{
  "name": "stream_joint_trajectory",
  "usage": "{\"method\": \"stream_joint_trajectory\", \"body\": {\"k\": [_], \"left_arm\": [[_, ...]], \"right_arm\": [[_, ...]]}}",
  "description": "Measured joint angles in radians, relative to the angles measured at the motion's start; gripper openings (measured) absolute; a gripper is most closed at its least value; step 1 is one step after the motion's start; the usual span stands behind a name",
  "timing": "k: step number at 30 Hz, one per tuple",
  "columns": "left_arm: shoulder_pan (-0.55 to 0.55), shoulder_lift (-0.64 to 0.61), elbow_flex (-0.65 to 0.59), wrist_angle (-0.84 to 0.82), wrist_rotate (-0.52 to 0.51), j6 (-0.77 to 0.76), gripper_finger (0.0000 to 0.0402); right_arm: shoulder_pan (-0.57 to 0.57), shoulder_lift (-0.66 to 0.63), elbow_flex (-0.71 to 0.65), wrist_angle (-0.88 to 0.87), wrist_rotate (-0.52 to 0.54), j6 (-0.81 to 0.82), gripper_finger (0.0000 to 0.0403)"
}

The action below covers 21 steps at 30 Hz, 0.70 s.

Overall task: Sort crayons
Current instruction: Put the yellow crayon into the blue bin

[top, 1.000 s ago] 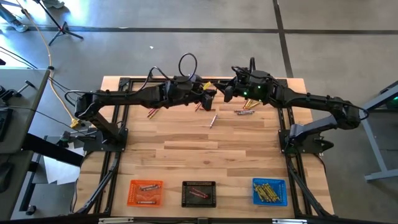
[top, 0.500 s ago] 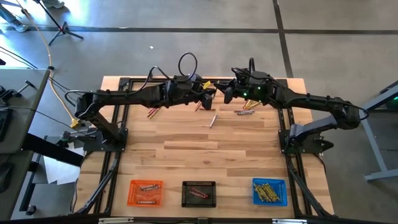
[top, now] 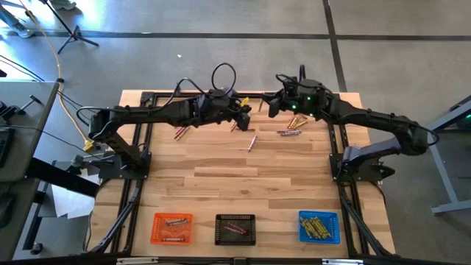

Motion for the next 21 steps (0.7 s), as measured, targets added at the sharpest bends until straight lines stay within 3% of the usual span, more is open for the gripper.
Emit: {"method": "stream_joint_trajectory", "body": {"k": [5,11,16,21], "left_arm": [[0.000,0.000,0.000,-0.052,0.021,0.022,0.0090],[0.010,0.000,0.000,-0.115,0.026,0.026,0.0103],[0.033,0.000,0.000,-0.169,0.027,0.026,0.0100],[0.054,0.000,0.000,-0.225,0.027,0.060,0.0100]], "right_arm": [[-0.028,-0.048,0.000,-0.241,-0.042,-0.023,0.0011],[0.018,-0.119,0.000,-0.817,-0.277,0.029,0.0011],[0.169,-0.170,0.000,-1.198,-0.403,0.151,0.0011],[0.424,-0.198,-0.001,-1.324,-0.546,0.323,0.0011]]}}
